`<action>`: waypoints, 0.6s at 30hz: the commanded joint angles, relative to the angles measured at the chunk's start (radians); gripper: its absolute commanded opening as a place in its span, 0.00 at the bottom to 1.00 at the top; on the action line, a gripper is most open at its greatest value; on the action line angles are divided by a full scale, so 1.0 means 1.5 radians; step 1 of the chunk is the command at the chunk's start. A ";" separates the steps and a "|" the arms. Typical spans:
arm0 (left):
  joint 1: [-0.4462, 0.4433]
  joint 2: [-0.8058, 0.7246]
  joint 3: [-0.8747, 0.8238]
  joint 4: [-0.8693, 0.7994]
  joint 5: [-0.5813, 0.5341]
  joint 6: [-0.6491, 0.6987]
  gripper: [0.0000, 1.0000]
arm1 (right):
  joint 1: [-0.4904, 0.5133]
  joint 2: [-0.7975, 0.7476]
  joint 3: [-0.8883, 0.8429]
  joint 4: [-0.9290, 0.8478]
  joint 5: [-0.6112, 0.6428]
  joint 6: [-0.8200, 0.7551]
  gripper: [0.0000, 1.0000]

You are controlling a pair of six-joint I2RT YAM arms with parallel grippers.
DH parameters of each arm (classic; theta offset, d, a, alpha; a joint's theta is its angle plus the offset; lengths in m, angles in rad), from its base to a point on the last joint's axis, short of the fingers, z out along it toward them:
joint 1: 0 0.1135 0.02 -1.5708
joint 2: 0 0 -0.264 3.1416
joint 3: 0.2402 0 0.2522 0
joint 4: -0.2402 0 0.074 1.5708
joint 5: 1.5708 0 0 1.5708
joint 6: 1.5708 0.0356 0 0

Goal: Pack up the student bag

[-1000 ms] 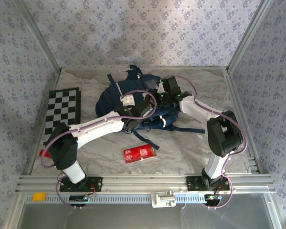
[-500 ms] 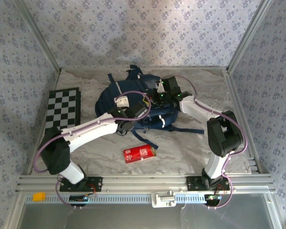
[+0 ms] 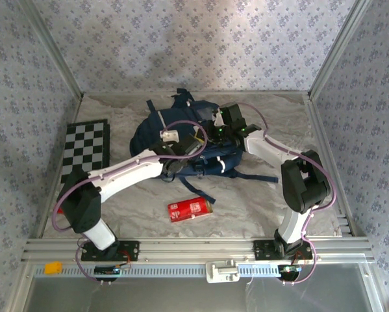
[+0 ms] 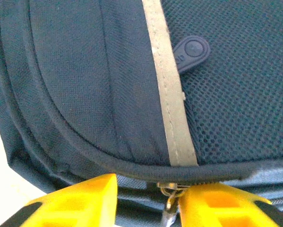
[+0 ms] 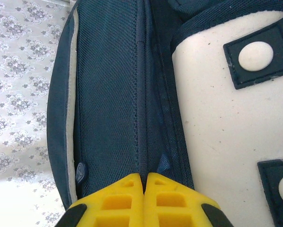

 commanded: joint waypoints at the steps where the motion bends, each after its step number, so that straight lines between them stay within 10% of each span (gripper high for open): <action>1: 0.013 -0.007 0.007 0.028 0.026 0.031 0.27 | -0.007 0.002 0.028 0.023 0.008 0.000 0.00; 7: 0.024 -0.059 -0.025 0.081 0.064 0.113 0.01 | -0.022 0.006 0.024 0.015 0.009 -0.010 0.00; 18: 0.116 -0.159 -0.110 0.109 0.193 0.315 0.00 | -0.073 0.009 0.044 -0.033 -0.016 -0.051 0.00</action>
